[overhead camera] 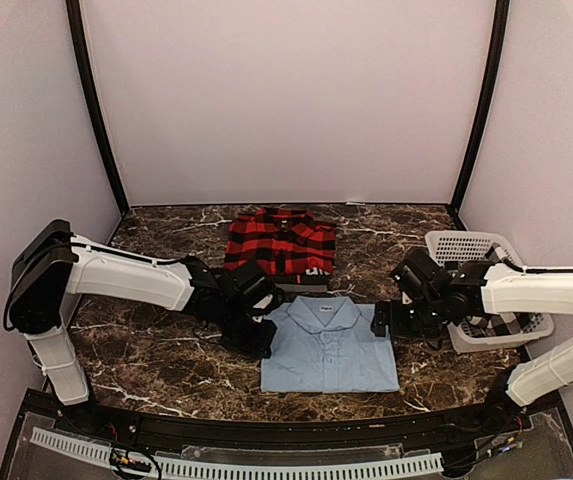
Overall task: Fold and stack the long sleeve shirts
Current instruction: Move the square-folded shirt to the center of the board, then pick up the square-folded shirt from the center of the board.
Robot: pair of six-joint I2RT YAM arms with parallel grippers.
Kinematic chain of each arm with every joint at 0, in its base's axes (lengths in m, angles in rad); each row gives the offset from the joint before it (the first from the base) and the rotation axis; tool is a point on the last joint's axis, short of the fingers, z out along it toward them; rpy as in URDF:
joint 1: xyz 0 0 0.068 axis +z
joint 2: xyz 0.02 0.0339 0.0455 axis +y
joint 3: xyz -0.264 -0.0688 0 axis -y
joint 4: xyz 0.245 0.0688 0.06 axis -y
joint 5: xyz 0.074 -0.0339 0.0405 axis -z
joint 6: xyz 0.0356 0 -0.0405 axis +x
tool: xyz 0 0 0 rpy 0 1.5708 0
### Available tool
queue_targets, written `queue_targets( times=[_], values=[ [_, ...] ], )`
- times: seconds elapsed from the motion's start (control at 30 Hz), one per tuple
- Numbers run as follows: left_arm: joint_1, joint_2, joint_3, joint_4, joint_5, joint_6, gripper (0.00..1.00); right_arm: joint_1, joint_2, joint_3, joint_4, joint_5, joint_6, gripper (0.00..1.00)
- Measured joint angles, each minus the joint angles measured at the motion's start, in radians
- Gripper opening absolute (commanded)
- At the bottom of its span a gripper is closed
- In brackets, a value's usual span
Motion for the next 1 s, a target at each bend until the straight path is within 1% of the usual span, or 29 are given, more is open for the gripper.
queue_targets(
  times=[0.1, 0.17, 0.23, 0.37, 0.4, 0.6, 0.7, 0.83, 0.87, 1.0],
  values=[
    [0.0, -0.055, -0.054, -0.021, -0.023, -0.013, 0.0, 0.028, 0.014, -0.02, 0.023, -0.029, 0.004, 0.82],
    [0.0, -0.078, -0.079, -0.034, -0.039, -0.021, 0.0, 0.04, 0.018, -0.042, 0.047, -0.053, 0.014, 0.73],
    [0.0, -0.085, -0.09, -0.042, -0.048, -0.029, 0.0, 0.044, 0.023, -0.064, 0.069, -0.077, 0.023, 0.65],
    [0.0, -0.086, -0.095, -0.043, -0.055, -0.037, 0.0, 0.051, 0.057, -0.088, 0.108, -0.114, 0.032, 0.51],
    [0.0, -0.086, -0.095, -0.043, -0.055, -0.039, 0.0, 0.054, 0.068, -0.088, 0.117, -0.12, 0.036, 0.47],
    [0.0, -0.086, -0.095, -0.043, -0.055, -0.039, 0.0, 0.083, 0.133, -0.084, 0.174, -0.132, 0.05, 0.32],
    [0.0, -0.086, -0.095, -0.042, -0.055, -0.039, 0.0, 0.095, 0.164, -0.066, 0.199, -0.128, 0.054, 0.17],
    [0.0, -0.086, -0.095, -0.042, -0.056, -0.039, 0.0, 0.119, 0.21, -0.035, 0.213, -0.115, 0.078, 0.02],
    [0.0, -0.086, -0.095, -0.042, -0.056, -0.039, 0.0, 0.124, 0.215, -0.031, 0.214, -0.112, 0.079, 0.0],
    [0.0, -0.089, -0.095, -0.042, -0.061, -0.039, 0.0, 0.142, 0.222, -0.017, 0.205, -0.091, 0.093, 0.0]
  ],
)
